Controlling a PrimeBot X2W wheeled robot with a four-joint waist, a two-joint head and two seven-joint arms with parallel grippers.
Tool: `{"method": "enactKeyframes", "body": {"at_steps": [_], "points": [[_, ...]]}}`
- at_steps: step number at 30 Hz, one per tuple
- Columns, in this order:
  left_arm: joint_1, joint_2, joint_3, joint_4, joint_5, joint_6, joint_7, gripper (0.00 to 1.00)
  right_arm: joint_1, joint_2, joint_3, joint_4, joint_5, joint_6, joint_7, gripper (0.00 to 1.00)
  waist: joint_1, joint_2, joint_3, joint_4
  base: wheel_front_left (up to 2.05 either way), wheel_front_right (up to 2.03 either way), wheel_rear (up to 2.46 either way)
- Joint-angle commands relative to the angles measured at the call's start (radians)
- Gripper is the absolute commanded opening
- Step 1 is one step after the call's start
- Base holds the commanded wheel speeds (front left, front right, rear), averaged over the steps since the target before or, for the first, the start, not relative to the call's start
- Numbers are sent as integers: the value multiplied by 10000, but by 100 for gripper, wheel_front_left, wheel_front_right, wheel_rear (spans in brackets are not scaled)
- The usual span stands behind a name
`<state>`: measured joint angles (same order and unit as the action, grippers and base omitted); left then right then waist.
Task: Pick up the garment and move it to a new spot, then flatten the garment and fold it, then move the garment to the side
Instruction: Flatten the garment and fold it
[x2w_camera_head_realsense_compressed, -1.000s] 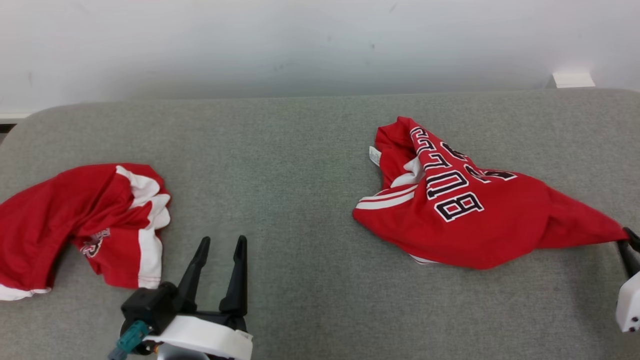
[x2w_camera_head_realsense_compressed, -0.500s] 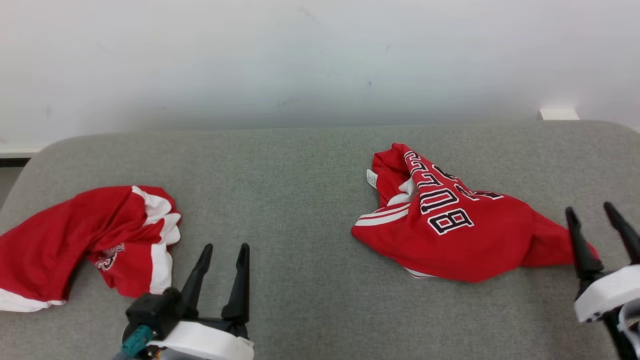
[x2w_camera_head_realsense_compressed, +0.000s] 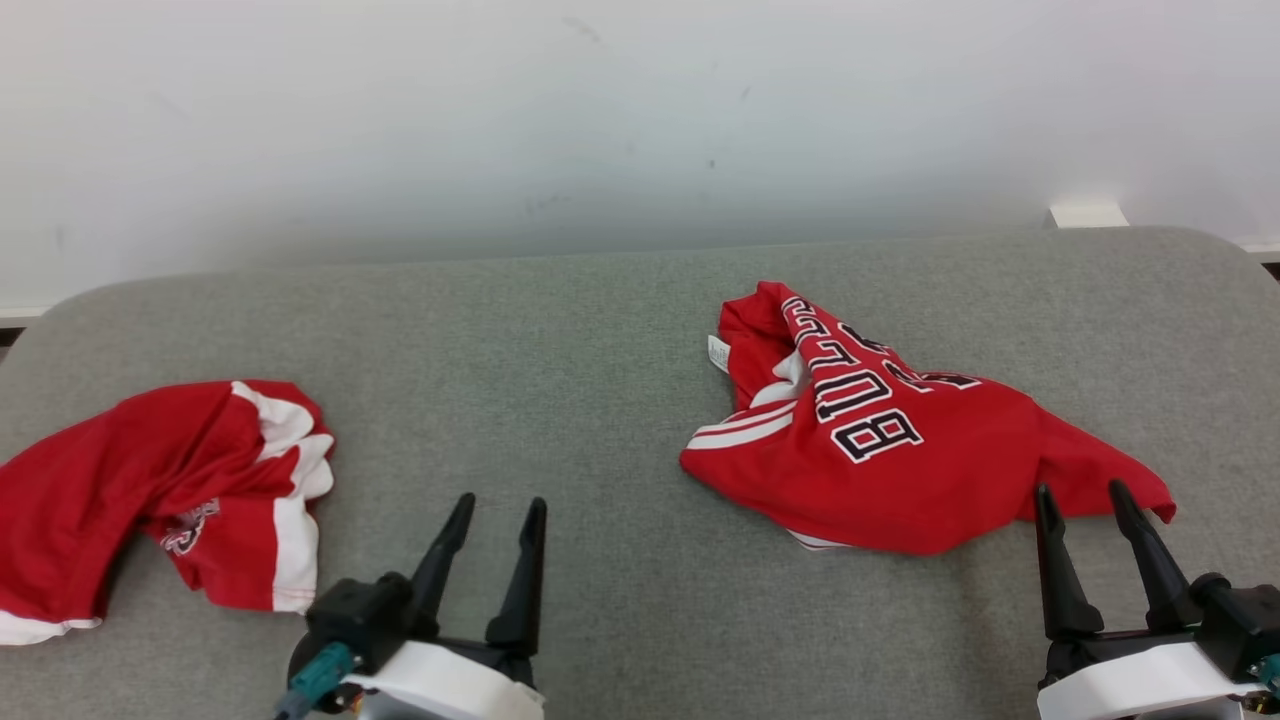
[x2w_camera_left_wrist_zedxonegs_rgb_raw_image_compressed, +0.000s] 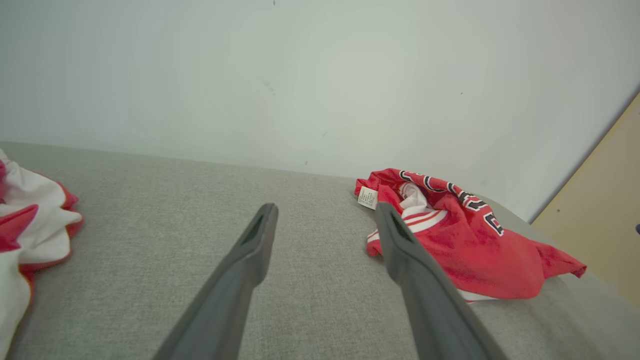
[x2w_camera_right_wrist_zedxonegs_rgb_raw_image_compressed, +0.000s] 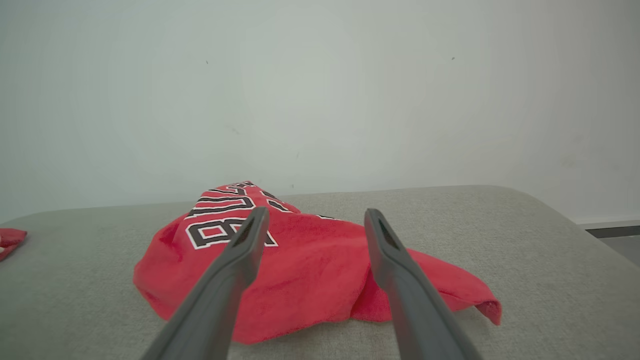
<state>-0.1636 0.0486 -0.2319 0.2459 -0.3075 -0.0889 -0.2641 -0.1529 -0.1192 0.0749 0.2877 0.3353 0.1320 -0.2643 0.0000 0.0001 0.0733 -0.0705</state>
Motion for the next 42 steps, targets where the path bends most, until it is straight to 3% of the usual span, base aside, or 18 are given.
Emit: {"method": "enactKeyframes", "body": {"at_steps": [1, 5, 11, 15, 28, 29, 30, 36, 39, 42], "points": [[-137, 36, -119, 188, 188, -85, -4, 100, 51, 35, -78, -108, -71, -25, 2, 100, 0, -1, 58, -82, 0, 0, 0], [-694, 161, -568, 743, 302, -235, 164, 100, -31, 110, -278, -267, -27, -25, 2, 100, 0, -1, 190, -177, 0, 0, 0], [-2362, 347, -1891, 2063, 63, -405, 1377, 100, -355, 207, -414, -475, 84, -25, 2, 100, 0, -1, 722, -582, 0, 0, 0], [-3325, 551, -3317, 2744, -244, -417, 1841, 100, -514, 340, -407, -516, 127, -25, 1, 100, 0, -1, 1121, -1074, 0, 0, 0], [-5722, 873, -5433, 5049, -1369, -404, 2043, 100, -715, 622, -212, -407, 244, -25, 3, 100, 0, -1, 1735, -2092, 0, 0, 0], [-5842, 879, -5557, 5234, -1433, -404, 2016, 41, -707, 632, -187, -391, 240, -25, 1, 100, 0, -1, 1729, -2110, 0, 0, 0], [-5916, 863, -5694, 5409, -1492, -405, 1999, 0, -699, 640, -177, -370, 244, -25, 1, 100, 0, -1, 1714, -2119, 0, 0, 0], [-6158, 750, -6250, 5655, -2241, -404, 1616, 0, -547, 667, -259, -282, 210, -25, 1, 100, 0, -1, 1434, -1968, 0, 0, 0], [-6333, 754, -6384, 4923, -2974, -405, 1418, 0, -429, 672, -335, -282, 152, -25, 3, 100, 0, -1, 1225, -1841, 0, 0, 0], [-6725, 1188, -6330, 3924, -3688, -402, 1614, 0, -354, 676, -337, -298, 118, -25, 3, 100, 0, -1, 1120, -1790, 0, 0, 0]]}}
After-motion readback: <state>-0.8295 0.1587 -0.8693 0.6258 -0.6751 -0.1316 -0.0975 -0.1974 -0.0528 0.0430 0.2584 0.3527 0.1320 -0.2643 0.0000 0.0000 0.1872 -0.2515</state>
